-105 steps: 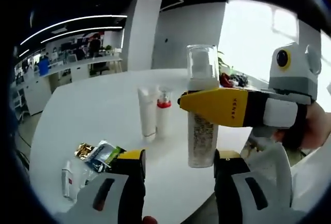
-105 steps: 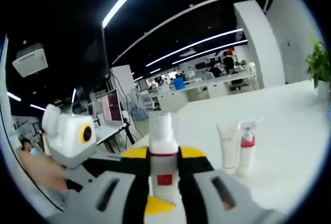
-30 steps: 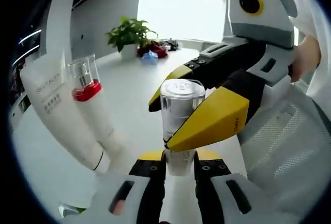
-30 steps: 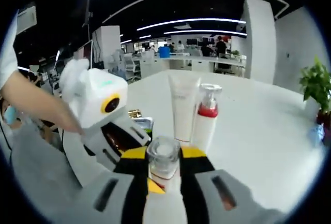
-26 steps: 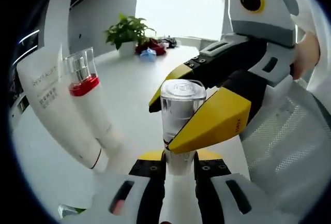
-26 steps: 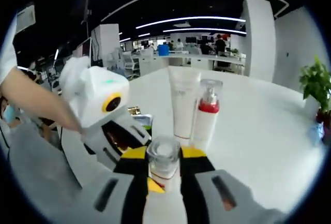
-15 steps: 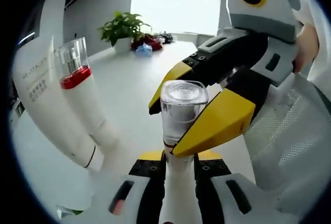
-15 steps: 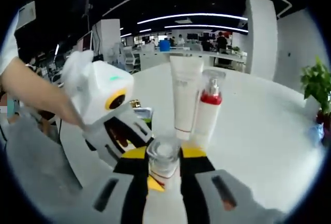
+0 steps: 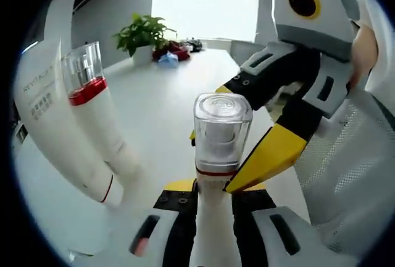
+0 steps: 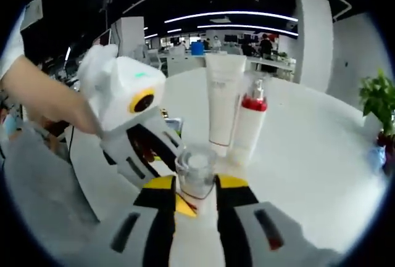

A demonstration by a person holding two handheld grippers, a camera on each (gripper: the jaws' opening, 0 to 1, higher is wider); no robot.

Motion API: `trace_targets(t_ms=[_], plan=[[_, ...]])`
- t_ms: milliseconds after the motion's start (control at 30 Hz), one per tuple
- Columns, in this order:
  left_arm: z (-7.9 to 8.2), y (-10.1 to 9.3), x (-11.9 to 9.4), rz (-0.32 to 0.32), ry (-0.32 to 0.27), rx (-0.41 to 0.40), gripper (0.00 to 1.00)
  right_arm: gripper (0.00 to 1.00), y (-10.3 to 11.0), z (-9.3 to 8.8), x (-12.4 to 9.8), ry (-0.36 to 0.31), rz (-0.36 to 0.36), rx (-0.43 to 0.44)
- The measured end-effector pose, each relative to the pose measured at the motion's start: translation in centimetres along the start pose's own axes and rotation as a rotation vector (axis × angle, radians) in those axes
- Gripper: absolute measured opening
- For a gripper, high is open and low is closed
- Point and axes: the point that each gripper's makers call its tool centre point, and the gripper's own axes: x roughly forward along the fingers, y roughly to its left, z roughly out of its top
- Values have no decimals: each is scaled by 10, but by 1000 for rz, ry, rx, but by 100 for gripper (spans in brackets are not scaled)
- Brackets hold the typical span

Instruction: Arrange the skincare products in the storage area until every visible bottle or jar stands upright without overlapping.

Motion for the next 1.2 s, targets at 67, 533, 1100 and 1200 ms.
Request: trace_targets(t_ms=[67,533,1100,1200], plan=[[-2,2,1,3,6,2,18,22,-1,-1,2,5,-10,17],[-4,16,6,20,31,34,20,19,-7,-3,10,4,-92,98],[-1,32,12,67,47,59,22,19,-23,-7,21,-23,-224,237],[-3,38,10,100,51,44,23,18,-27,-7,22,-36,-253,270]])
